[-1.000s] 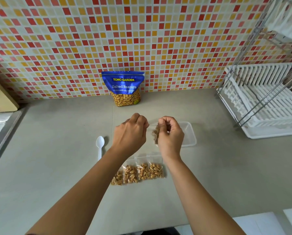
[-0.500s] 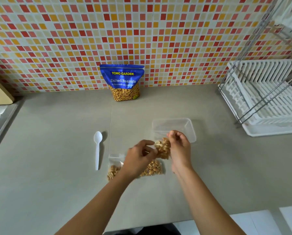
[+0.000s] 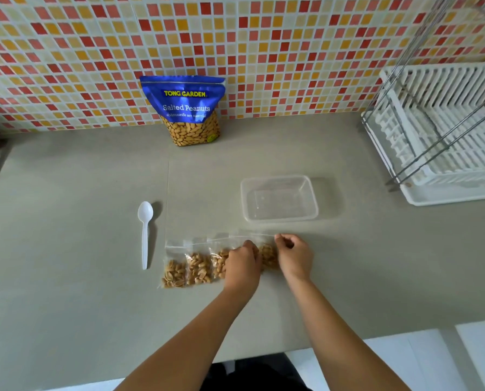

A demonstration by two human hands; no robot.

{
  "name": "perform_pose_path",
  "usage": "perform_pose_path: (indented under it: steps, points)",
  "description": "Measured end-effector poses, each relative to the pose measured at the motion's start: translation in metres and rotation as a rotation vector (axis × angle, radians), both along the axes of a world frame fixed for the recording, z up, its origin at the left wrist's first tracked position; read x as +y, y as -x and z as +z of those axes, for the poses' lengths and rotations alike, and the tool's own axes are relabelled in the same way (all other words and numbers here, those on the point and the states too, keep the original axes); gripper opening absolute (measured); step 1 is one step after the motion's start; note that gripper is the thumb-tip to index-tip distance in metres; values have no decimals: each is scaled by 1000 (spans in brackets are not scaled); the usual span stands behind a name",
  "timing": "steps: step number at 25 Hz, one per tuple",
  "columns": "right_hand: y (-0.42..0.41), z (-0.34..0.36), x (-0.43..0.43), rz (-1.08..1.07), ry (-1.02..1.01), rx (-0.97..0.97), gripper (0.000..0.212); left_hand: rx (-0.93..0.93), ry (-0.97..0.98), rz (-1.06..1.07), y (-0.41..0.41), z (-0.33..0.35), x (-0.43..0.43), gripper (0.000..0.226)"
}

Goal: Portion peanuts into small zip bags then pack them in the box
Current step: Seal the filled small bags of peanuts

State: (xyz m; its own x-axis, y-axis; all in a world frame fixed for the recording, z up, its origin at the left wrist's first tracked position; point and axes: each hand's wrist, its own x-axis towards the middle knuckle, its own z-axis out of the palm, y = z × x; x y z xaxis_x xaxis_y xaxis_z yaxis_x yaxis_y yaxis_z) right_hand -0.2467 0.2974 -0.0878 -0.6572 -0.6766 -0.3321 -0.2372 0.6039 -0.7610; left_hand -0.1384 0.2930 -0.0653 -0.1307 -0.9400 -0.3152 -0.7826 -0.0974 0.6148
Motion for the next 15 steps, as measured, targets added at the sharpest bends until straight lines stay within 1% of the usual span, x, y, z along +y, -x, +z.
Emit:
perform_pose_path:
  steps: [3,4,5,6,8,9,10,11,13,15]
  points:
    - [3,-5,1,54,-6,18,22,-157,82,-121,5,-1,2,20]
    - [5,-6,3,57,6,5,21,-179,115,-145,4,1,2,20]
    - [7,-4,7,44,27,6,21,-160,153,-146,1,3,2,20]
    - [10,-2,10,11,75,26,19,-102,204,-129,-2,7,0,18]
    - [24,6,10,-91,261,139,18,19,319,-26,-8,14,-12,14]
    - [34,11,4,-130,346,210,23,50,346,43,-8,18,-22,16]
    - [45,14,-5,-138,392,263,28,66,325,105,-7,22,-35,22]
    - [57,16,-16,-114,380,286,34,67,251,155,-5,25,-48,31]
    - [74,20,-38,11,217,232,52,60,47,183,2,31,-69,49]
    - [83,17,-51,165,31,162,62,71,-71,139,12,35,-77,52]
